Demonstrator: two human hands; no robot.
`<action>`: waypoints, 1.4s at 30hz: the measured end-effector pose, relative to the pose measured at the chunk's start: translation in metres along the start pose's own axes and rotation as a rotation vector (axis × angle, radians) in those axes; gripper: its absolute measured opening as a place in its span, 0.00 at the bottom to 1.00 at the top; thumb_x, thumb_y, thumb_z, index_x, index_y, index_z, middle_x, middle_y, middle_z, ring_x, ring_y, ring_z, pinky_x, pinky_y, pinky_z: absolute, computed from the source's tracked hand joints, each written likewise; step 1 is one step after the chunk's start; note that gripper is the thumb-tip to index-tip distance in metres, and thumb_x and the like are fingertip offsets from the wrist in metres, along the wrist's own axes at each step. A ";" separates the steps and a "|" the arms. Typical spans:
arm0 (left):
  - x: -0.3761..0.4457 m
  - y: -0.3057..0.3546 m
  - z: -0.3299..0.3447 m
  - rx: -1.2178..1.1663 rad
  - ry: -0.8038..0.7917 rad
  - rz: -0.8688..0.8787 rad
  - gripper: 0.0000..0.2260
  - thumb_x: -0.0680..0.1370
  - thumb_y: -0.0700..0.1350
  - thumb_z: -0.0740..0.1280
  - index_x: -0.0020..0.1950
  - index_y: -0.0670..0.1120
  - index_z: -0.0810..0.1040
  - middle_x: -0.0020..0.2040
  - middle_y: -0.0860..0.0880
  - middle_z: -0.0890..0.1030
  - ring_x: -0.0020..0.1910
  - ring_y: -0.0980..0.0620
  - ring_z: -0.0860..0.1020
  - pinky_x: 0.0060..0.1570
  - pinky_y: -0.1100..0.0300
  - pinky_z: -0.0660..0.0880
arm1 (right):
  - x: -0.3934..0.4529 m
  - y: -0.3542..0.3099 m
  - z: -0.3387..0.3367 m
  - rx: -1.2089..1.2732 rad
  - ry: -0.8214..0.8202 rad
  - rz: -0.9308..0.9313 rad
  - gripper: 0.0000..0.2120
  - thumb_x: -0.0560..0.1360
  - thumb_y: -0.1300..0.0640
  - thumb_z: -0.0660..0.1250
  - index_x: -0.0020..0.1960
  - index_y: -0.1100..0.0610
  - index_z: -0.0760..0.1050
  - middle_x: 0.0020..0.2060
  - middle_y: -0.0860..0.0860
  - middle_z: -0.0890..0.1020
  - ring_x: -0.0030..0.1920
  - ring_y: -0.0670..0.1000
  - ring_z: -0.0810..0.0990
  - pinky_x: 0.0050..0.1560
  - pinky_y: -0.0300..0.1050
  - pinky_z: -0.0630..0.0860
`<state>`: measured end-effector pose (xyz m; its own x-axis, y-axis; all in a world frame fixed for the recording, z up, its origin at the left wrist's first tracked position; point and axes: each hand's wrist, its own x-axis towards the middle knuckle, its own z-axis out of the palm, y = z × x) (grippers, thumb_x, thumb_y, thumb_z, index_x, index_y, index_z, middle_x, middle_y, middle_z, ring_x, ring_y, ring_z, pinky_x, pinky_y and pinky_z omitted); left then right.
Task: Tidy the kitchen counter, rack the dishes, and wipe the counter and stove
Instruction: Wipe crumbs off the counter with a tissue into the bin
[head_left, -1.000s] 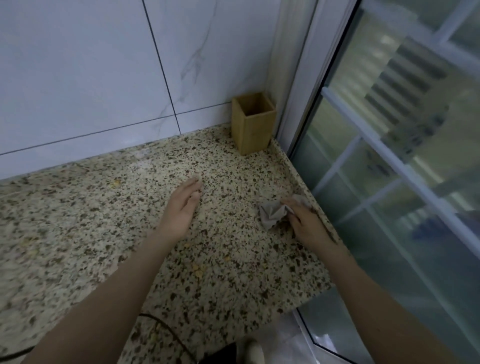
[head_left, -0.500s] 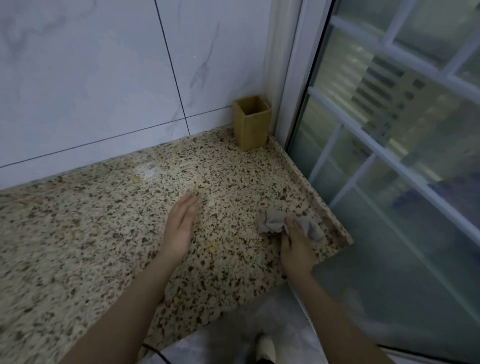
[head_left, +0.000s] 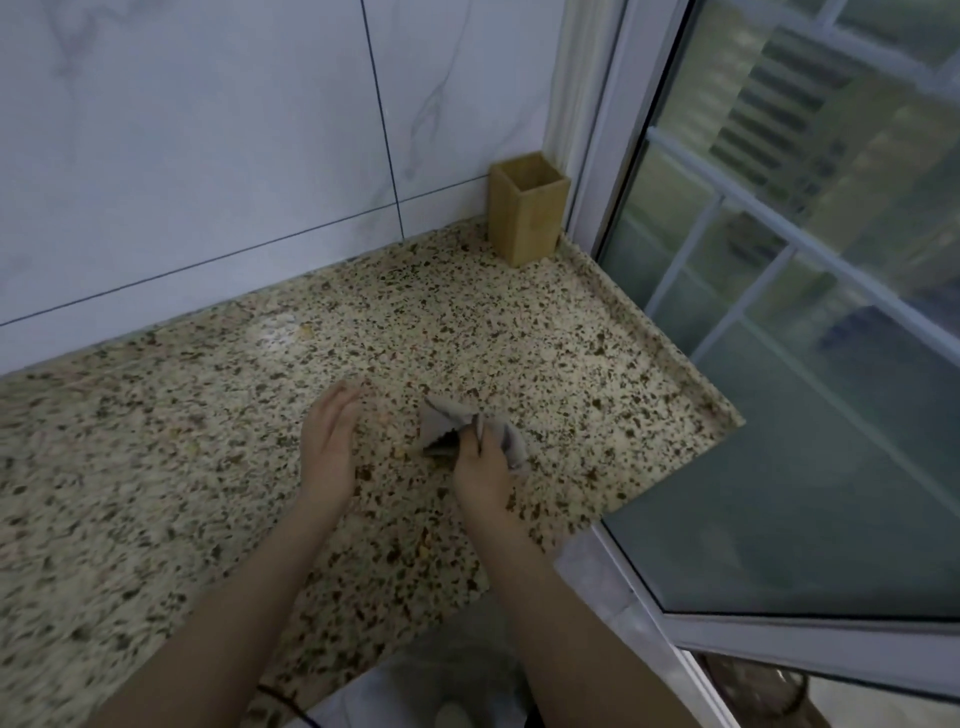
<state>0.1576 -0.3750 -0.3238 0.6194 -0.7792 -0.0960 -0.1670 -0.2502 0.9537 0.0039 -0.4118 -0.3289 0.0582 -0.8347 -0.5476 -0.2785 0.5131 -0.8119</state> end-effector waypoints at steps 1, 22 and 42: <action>0.001 0.001 -0.004 0.031 -0.001 0.001 0.13 0.82 0.51 0.55 0.63 0.52 0.75 0.71 0.54 0.64 0.71 0.58 0.59 0.72 0.56 0.53 | -0.003 -0.008 0.005 0.023 -0.026 0.024 0.21 0.81 0.43 0.49 0.73 0.45 0.62 0.62 0.51 0.75 0.53 0.54 0.76 0.50 0.45 0.71; -0.006 0.048 0.061 0.083 -0.083 -0.012 0.18 0.83 0.50 0.51 0.67 0.49 0.74 0.71 0.52 0.66 0.70 0.55 0.61 0.69 0.59 0.54 | 0.103 -0.053 -0.200 -0.782 0.261 -0.374 0.23 0.82 0.48 0.49 0.38 0.60 0.72 0.33 0.57 0.78 0.38 0.57 0.78 0.35 0.46 0.69; -0.019 0.015 0.075 0.033 -0.017 -0.034 0.21 0.79 0.56 0.51 0.59 0.48 0.78 0.68 0.52 0.69 0.69 0.52 0.64 0.69 0.53 0.59 | 0.112 0.022 -0.177 -1.111 0.096 -0.748 0.25 0.82 0.57 0.53 0.77 0.55 0.51 0.76 0.49 0.48 0.77 0.52 0.47 0.71 0.41 0.33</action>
<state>0.0861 -0.4071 -0.3289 0.6122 -0.7794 -0.1334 -0.1718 -0.2957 0.9397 -0.1655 -0.5287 -0.3724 0.4832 -0.8755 0.0056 -0.8373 -0.4639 -0.2894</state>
